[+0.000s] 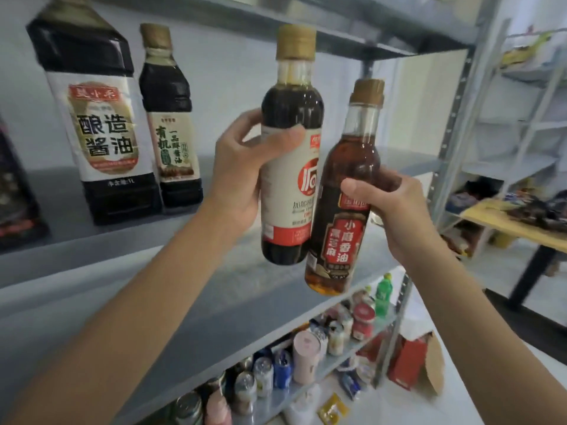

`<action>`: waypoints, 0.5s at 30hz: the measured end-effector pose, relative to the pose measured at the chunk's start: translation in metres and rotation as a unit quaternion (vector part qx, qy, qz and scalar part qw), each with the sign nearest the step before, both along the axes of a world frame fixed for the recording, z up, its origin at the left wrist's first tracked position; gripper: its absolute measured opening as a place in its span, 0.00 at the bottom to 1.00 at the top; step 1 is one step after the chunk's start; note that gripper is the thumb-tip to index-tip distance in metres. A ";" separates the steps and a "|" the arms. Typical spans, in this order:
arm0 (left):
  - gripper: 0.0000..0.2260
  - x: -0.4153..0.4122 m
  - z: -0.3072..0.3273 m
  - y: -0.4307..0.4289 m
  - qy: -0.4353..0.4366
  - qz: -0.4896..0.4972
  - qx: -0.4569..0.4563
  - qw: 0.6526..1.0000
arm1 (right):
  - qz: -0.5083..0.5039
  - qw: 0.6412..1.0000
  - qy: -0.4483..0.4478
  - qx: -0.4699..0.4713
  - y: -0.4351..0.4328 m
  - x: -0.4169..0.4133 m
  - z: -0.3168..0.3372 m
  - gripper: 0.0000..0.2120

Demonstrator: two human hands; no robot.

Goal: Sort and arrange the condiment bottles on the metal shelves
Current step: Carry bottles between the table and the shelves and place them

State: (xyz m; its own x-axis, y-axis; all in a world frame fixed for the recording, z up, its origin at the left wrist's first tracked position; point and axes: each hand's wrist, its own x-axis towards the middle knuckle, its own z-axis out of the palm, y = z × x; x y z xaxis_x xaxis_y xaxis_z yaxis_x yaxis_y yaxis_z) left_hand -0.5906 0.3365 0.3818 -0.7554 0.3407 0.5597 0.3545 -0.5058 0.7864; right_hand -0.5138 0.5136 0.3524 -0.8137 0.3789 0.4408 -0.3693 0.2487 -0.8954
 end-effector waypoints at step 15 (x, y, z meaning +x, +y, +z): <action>0.27 -0.083 0.032 0.036 0.052 0.345 0.004 0.937 | 0.183 0.979 0.086 0.017 0.023 -0.180 0.068 0.20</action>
State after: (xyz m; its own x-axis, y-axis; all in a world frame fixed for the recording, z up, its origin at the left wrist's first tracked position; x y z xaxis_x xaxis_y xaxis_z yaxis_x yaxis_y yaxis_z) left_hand -0.6735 0.3727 0.4137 -0.7352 -0.2129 0.6436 0.6744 -0.1333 0.7262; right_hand -0.6939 0.5370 0.4203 -0.8048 0.0577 0.5908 -0.5841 0.1000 -0.8055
